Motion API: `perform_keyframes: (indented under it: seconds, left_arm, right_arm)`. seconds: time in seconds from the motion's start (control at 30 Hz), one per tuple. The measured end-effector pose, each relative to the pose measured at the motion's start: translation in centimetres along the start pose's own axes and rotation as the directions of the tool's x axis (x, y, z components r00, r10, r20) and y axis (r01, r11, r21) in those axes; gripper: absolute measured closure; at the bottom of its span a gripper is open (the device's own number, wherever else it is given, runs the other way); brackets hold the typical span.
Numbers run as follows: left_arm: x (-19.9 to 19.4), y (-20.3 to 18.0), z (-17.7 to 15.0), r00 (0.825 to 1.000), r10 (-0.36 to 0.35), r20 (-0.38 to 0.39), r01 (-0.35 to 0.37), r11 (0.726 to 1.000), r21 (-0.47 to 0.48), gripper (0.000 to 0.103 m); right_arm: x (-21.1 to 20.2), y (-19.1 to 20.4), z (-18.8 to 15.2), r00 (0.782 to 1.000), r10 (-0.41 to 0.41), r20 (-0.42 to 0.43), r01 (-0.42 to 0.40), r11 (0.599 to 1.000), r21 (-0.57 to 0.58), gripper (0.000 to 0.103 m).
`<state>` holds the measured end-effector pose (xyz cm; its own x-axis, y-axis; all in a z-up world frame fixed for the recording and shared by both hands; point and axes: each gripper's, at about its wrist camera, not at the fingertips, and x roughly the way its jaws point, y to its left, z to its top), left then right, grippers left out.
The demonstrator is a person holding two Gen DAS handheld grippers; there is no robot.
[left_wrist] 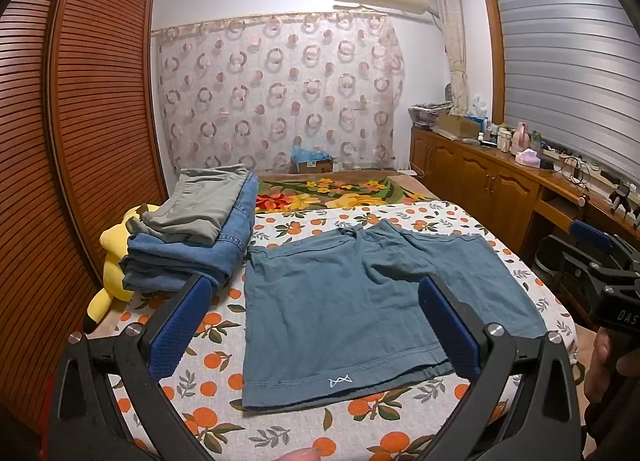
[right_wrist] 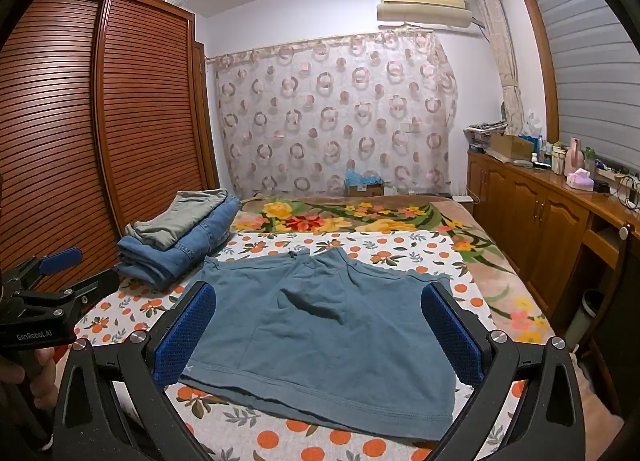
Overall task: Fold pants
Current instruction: 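Move both grippers toward the hem of the blue-grey shorts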
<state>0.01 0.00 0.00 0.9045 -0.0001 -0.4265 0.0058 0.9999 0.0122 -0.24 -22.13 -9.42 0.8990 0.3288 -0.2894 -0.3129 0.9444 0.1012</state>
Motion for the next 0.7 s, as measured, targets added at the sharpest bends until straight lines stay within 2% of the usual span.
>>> perform_keyframes:
  seconds: [0.4,0.7]
  left_arm:
    - [0.1,0.0,-0.1,1.000,-0.004,0.000,0.004,1.000,0.004,0.000]
    - [3.1,-0.3,-0.8,0.994,-0.042,-0.106,0.044,0.999,0.014,0.000]
  right_arm:
    - [0.0,0.0,-0.1,1.000,0.000,0.000,0.000,1.000,0.000,0.000]
    - [0.9,0.0,0.0,0.999,-0.002,-0.034,0.002,1.000,0.005,0.000]
